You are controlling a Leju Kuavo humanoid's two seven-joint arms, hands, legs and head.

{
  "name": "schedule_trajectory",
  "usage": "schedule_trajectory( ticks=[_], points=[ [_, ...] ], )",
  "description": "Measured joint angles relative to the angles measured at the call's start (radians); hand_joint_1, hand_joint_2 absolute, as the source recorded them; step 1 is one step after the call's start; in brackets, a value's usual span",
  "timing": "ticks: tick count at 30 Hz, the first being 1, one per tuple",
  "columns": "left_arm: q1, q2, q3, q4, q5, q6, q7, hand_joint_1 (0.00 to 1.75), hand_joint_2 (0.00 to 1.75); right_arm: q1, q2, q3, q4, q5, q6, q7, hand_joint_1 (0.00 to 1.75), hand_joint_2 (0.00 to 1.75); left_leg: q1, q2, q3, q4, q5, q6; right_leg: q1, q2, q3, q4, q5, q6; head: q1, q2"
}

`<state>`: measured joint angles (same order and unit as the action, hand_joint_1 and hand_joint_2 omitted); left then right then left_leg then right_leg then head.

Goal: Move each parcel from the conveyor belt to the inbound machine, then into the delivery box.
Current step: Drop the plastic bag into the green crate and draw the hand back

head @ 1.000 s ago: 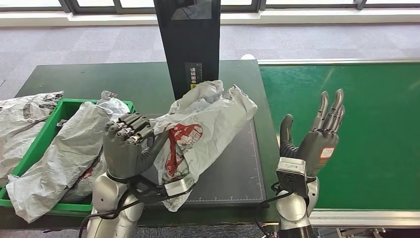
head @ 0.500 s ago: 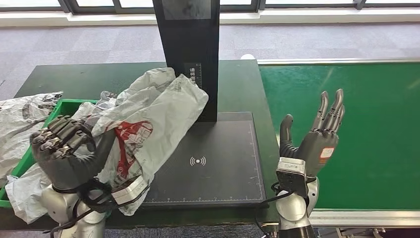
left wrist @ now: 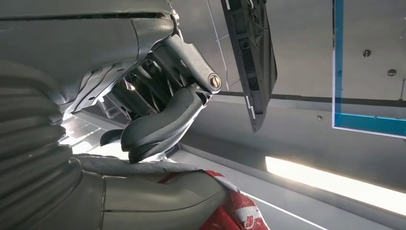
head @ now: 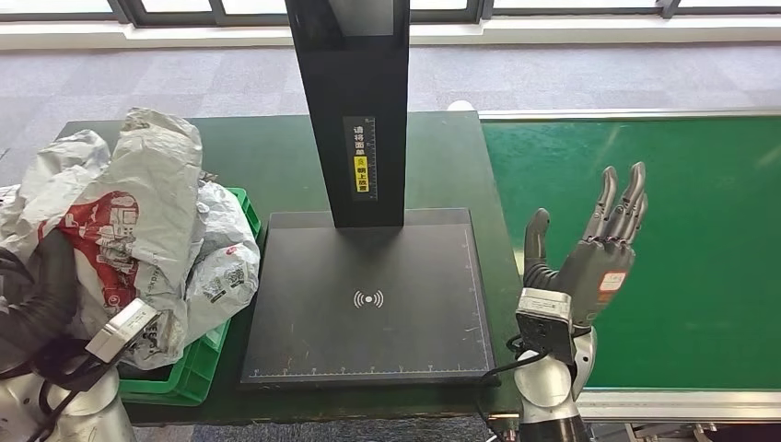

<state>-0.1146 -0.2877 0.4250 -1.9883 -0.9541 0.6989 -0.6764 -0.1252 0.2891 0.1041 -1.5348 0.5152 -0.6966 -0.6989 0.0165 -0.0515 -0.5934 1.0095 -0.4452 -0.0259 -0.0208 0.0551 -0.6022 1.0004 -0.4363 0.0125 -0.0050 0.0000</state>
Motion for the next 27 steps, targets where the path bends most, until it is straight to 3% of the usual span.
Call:
schedule_trajectory(
  ticks=[5, 13, 19, 23, 27],
  points=[
    [-0.018, -0.003, 0.036, 0.002, 0.004, 0.000, 0.000, 1.75, 1.75, -0.001, 0.002, 0.000, 0.000, 0.002, 0.000, 0.000, 0.00, 1.75, 0.000, 0.000, 0.000, 0.000, 0.000, 0.000, 0.000, 0.000, 0.000, 0.000, 0.000, 0.000, 0.000, 0.000],
    [-0.067, -0.017, 0.160, 0.028, 0.015, 0.000, 0.000, 1.75, 1.75, -0.002, 0.008, 0.000, 0.000, 0.010, 0.000, 0.000, 0.00, 1.75, 0.000, 0.000, 0.000, 0.000, 0.000, 0.000, 0.000, 0.000, 0.000, 0.000, 0.000, 0.000, 0.000, 0.000],
    [-0.074, -0.019, 0.184, 0.035, 0.013, 0.000, 0.000, 1.75, 1.75, -0.002, 0.009, 0.000, 0.000, 0.012, 0.000, 0.000, 0.00, 1.75, 0.000, 0.000, 0.000, 0.000, 0.000, 0.000, 0.000, 0.000, 0.000, 0.000, 0.000, 0.000, 0.000, 0.000],
    [-0.117, -0.024, 0.267, 0.115, -0.116, 0.000, 0.001, 1.75, 1.75, -0.002, 0.021, 0.000, 0.000, 0.026, 0.000, 0.000, 0.00, 1.75, 0.000, -0.001, 0.000, 0.000, 0.000, 0.000, 0.000, -0.001, 0.000, 0.000, 0.000, 0.000, 0.000, 0.000],
    [-0.161, -0.036, 0.275, 0.214, -0.269, 0.000, 0.005, 1.75, 1.75, 0.004, 0.024, 0.000, -0.006, 0.031, 0.000, 0.000, 0.00, 1.75, 0.000, -0.001, 0.000, 0.000, 0.000, 0.000, 0.000, -0.001, 0.000, 0.000, 0.000, 0.000, 0.000, 0.000]
  ],
)
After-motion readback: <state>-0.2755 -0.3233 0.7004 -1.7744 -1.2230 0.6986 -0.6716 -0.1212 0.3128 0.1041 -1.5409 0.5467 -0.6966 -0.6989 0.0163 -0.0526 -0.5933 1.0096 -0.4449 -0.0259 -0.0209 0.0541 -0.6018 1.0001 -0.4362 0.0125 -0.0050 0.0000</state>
